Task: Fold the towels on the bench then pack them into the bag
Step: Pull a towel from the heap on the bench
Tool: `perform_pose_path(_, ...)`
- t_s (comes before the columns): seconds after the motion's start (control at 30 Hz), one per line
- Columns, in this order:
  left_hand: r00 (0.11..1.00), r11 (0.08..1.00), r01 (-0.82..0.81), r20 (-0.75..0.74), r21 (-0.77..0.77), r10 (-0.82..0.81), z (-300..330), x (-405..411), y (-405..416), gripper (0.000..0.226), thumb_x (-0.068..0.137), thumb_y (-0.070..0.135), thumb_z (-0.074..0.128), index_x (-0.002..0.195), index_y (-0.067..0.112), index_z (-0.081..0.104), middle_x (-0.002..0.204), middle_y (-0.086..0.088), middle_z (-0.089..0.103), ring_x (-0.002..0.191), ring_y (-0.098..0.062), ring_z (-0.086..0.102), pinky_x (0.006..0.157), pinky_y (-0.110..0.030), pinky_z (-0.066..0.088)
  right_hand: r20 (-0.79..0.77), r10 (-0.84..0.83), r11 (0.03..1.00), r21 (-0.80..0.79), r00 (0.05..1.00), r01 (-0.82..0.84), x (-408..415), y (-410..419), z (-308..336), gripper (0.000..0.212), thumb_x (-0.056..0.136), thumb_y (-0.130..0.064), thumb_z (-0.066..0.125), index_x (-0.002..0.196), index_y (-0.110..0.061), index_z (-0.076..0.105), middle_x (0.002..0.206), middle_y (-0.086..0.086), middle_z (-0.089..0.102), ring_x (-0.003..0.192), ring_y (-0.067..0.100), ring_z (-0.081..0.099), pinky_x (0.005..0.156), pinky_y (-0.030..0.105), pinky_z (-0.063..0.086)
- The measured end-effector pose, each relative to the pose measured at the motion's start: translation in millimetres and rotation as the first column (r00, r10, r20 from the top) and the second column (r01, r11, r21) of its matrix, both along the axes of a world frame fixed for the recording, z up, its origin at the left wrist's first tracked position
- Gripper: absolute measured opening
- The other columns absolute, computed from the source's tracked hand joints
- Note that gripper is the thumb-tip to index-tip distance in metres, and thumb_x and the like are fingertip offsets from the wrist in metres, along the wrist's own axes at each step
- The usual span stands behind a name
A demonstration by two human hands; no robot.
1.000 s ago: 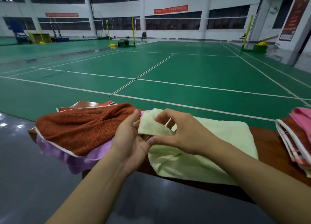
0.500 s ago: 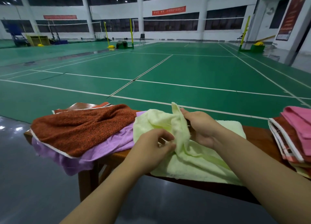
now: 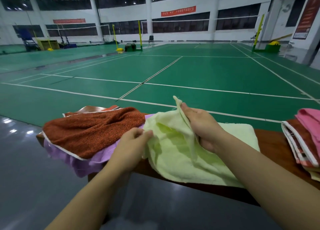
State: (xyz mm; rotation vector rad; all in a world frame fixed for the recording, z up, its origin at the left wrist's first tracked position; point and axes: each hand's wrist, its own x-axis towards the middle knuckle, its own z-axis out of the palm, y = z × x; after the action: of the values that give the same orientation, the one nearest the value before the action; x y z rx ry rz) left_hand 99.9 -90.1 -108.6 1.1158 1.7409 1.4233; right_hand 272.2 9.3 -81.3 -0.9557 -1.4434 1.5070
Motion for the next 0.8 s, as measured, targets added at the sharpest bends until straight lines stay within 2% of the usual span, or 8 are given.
perform_pose_path(0.1, 0.816, 0.992, -0.121, 0.567, -0.026, 0.114, 4.3, -19.7, -18.0, 0.025, 0.093, 0.017, 0.048, 0.100, 0.003, 0.067, 0.094, -0.017, 0.073, 0.084, -0.029, 0.065, 0.066, -0.037, 0.053, 0.077, 0.041, 0.989, 0.140, 0.996, -0.052, -20.9, -11.9, -5.8, 0.056, 0.101, -0.057, 0.050, 0.100, -0.006, 0.074, 0.091, 0.021, 0.075, 0.074, 0.026, 0.065, 0.072, 0.041, 0.053)
perform_pose_path(0.17, 0.649, 0.993, -0.105, 0.754, -0.049, 0.106, 2.5, -32.8, -33.3, 0.040, 0.089, 0.017, 0.042, 0.118, -0.001, 0.063, 0.113, -0.021, 0.071, 0.105, -0.036, 0.067, 0.073, -0.039, 0.058, 0.158, 0.060, 0.963, 0.249, 0.986, -0.099, -34.8, -18.0, -11.7, 0.062, 0.098, -0.061, 0.051, 0.094, -0.001, 0.066, 0.077, 0.015, 0.066, 0.068, 0.022, 0.054, 0.065, 0.039, 0.043)
perform_pose_path(0.3, 0.516, 0.997, -0.042, 0.853, -0.068, 0.080, -10.8, -53.9, -58.2, 0.053, 0.089, 0.014, 0.037, 0.133, -0.009, 0.055, 0.121, -0.026, 0.068, 0.118, -0.038, 0.064, 0.101, -0.047, 0.050, 0.441, 0.083, 0.803, 0.502, 0.894, -0.322, -57.0, -36.8, -22.4, 0.040, 0.106, -0.040, 0.047, 0.074, -0.018, 0.057, 0.066, -0.016, 0.053, 0.061, 0.003, 0.045, 0.062, 0.026, 0.037)
perform_pose_path(0.43, 0.530, 0.997, -0.001, 0.846, -0.071, 0.061, -19.9, -69.5, -70.7, 0.052, 0.092, 0.015, 0.040, 0.137, -0.008, 0.048, 0.118, -0.032, 0.067, 0.110, -0.041, 0.067, 0.085, -0.049, 0.060, 0.729, 0.165, 0.590, 0.467, 0.664, -0.659, -71.4, -51.6, -38.8, 0.036, 0.109, -0.035, 0.041, 0.108, -0.017, 0.071, 0.115, -0.003, 0.067, 0.105, 0.010, 0.058, 0.095, 0.028, 0.043)
perform_pose_path(0.53, 0.704, 0.992, 0.016, 0.705, -0.127, 0.079, -27.3, -70.6, -71.2, 0.040, 0.102, 0.034, 0.052, 0.118, -0.001, 0.061, 0.112, -0.026, 0.071, 0.098, -0.039, 0.071, 0.072, -0.038, 0.064, 0.694, 0.195, 0.601, 0.474, 0.693, -0.644, -68.1, -56.7, -33.6, 0.035, 0.109, -0.033, 0.040, 0.117, -0.018, 0.071, 0.123, -0.005, 0.067, 0.113, 0.010, 0.059, 0.103, 0.030, 0.043)
perform_pose_path(0.67, 0.942, 0.991, -0.105, 0.310, -0.085, 0.126, -33.5, -56.2, -66.1, 0.035, 0.092, 0.032, 0.072, 0.109, 0.005, 0.059, 0.103, -0.019, 0.073, 0.080, -0.026, 0.070, 0.058, -0.027, 0.058, 0.606, 0.178, 0.698, 0.478, 0.776, -0.534, -50.8, -48.3, -27.6, 0.031, 0.108, -0.036, 0.043, 0.112, -0.024, 0.072, 0.109, -0.009, 0.071, 0.100, 0.008, 0.065, 0.093, 0.037, 0.051)
perform_pose_path(0.73, 0.982, 0.983, -0.178, -0.070, -0.050, 0.175, -36.0, -54.1, -61.7, 0.034, 0.085, 0.041, 0.078, 0.100, 0.017, 0.059, 0.100, -0.008, 0.071, 0.080, -0.019, 0.068, 0.063, -0.032, 0.056, 0.609, 0.113, 0.710, 0.503, 0.785, -0.492, -40.2, -44.1, -27.8, 0.031, 0.108, -0.037, 0.044, 0.109, -0.025, 0.072, 0.106, -0.010, 0.070, 0.099, 0.009, 0.065, 0.093, 0.036, 0.050)
perform_pose_path(0.8, 0.937, 0.976, -0.208, -0.297, -0.057, 0.183, -36.7, -52.5, -57.6, 0.038, 0.077, 0.058, 0.079, 0.090, 0.026, 0.064, 0.098, 0.002, 0.067, 0.085, -0.016, 0.065, 0.072, -0.038, 0.057, 0.609, 0.034, 0.736, 0.521, 0.793, -0.432, -28.2, -39.8, -27.8, 0.031, 0.107, -0.038, 0.045, 0.106, -0.025, 0.073, 0.105, -0.011, 0.070, 0.099, 0.009, 0.064, 0.094, 0.035, 0.048)
